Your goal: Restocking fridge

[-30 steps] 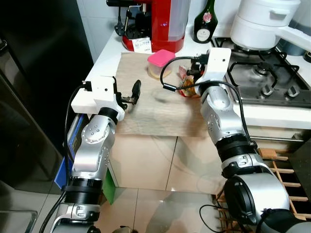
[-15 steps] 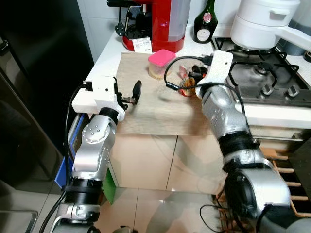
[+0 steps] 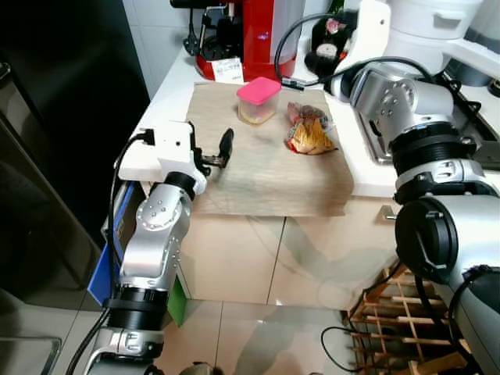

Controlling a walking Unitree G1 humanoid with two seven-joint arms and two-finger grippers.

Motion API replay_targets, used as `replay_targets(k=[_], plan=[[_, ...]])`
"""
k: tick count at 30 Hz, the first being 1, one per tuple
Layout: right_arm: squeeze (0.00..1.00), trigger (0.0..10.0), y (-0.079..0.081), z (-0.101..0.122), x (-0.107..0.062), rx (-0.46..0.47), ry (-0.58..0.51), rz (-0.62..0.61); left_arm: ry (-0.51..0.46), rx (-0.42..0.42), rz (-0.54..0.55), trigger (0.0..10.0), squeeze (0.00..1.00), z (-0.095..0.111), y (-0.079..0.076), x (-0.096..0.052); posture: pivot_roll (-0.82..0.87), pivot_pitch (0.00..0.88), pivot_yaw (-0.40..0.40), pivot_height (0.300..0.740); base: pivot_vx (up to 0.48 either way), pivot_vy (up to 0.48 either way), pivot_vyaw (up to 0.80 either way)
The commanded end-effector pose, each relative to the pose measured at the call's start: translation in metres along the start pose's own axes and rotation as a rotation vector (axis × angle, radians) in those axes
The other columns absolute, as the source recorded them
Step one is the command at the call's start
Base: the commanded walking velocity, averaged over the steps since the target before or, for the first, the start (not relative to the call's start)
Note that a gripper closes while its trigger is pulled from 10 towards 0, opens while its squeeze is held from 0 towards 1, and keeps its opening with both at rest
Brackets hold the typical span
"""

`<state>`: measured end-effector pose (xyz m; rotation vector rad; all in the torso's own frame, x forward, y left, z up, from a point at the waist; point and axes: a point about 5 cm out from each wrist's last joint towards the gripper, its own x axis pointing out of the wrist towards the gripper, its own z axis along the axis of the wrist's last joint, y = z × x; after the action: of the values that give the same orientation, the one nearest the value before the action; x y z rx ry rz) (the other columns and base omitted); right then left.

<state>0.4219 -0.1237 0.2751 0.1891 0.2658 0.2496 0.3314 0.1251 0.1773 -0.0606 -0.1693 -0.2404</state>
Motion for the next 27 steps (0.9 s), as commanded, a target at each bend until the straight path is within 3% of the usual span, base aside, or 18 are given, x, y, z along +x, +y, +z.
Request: replay_targets(k=[1,8,15,21,24,27], plan=[[1.0,10.0,-0.001,0.002,-0.001,-0.011,0.045,-0.009,-0.001,0.011,-0.002,10.0,0.0,0.002,-0.002,0.001,-0.01,0.0,-0.001,0.74,0.0,0.0,0.0],[1.0,10.0,-0.002,0.001,0.0,-0.003,0.067,-0.023,-0.009,0.007,0.005,10.0,0.0,0.003,-0.002,0.002,-0.01,0.0,-0.003,0.74,0.0,0.0,0.0],[1.0,10.0,-0.003,-0.004,0.0,-0.061,0.132,-0.067,-0.017,0.013,0.004,10.0,0.0,0.006,-0.002,0.004,0.0,0.0,-0.011,0.74,0.0,0.0,0.0],[1.0,10.0,0.001,0.005,-0.001,-0.053,0.117,-0.064,-0.009,0.011,-0.017,10.0,0.0,0.004,-0.006,0.004,-0.01,0.0,-0.015,0.74,0.0,0.0,0.0],[1.0,10.0,0.001,-0.003,0.001,-0.032,0.144,-0.073,-0.028,0.069,-0.307,10.0,0.0,0.007,-0.037,0.001,-0.01,0.0,-0.019,0.74,0.0,0.0,0.0],[1.0,10.0,-0.001,-0.009,0.002,-0.023,0.164,-0.077,-0.043,0.104,-0.446,10.0,0.0,0.012,-0.049,-0.002,0.0,0.0,-0.025,0.74,0.0,0.0,0.0]])
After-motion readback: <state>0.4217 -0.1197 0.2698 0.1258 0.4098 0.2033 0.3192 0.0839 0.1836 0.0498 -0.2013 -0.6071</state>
